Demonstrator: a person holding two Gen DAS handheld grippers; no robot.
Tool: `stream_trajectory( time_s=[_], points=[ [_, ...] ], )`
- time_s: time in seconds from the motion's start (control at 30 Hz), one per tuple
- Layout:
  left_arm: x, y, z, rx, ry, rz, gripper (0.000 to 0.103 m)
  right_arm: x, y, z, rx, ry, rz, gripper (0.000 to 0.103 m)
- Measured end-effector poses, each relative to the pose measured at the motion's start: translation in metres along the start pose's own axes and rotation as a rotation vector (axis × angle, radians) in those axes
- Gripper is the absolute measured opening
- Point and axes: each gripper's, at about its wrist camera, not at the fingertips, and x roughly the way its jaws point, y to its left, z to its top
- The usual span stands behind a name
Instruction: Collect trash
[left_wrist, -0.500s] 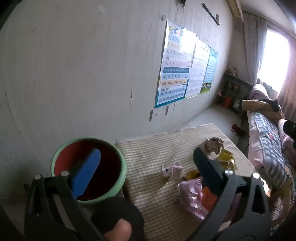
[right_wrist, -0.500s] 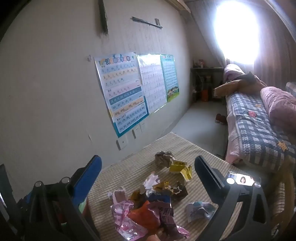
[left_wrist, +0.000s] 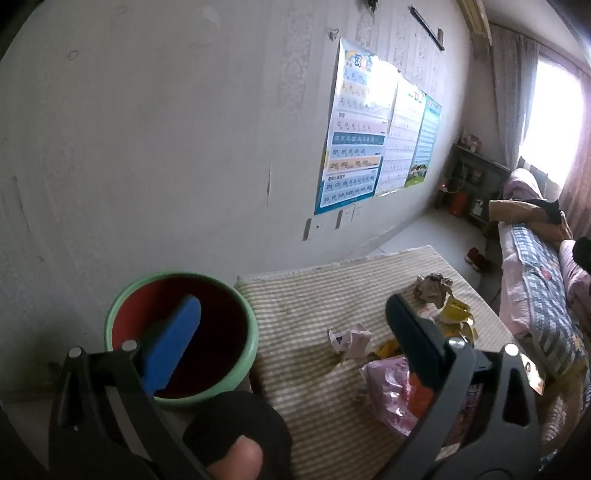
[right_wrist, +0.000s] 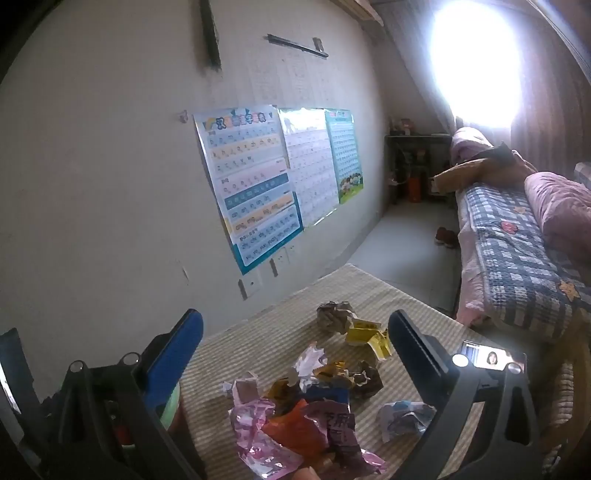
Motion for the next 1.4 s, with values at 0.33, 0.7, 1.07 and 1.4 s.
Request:
stream_trajectory(
  time_s=[0.33,0.7,1.07,1.4],
  points=[
    [-0.002,0.002,0.004,0.004,-0.001,0.010,0.098,0.000,0.000,-0.001,0.000,-0.002,0.000,0.096],
    [-0.002,-0.001,0.006,0.010,0.004,0.008,0.098,0.001,-0.004,0.001,-0.002,0.017,-0.030,0.096],
    [-0.003,-0.013,0.012,0.022,0.007,-0.009,0.098,0.002,-0.009,0.003,-0.004,0.026,-0.068,0.096],
    [-0.007,-0.021,0.021,0.024,0.010,-0.023,0.098,-0.003,-0.012,0.009,-0.013,0.003,-0.094,0.096]
  ],
)
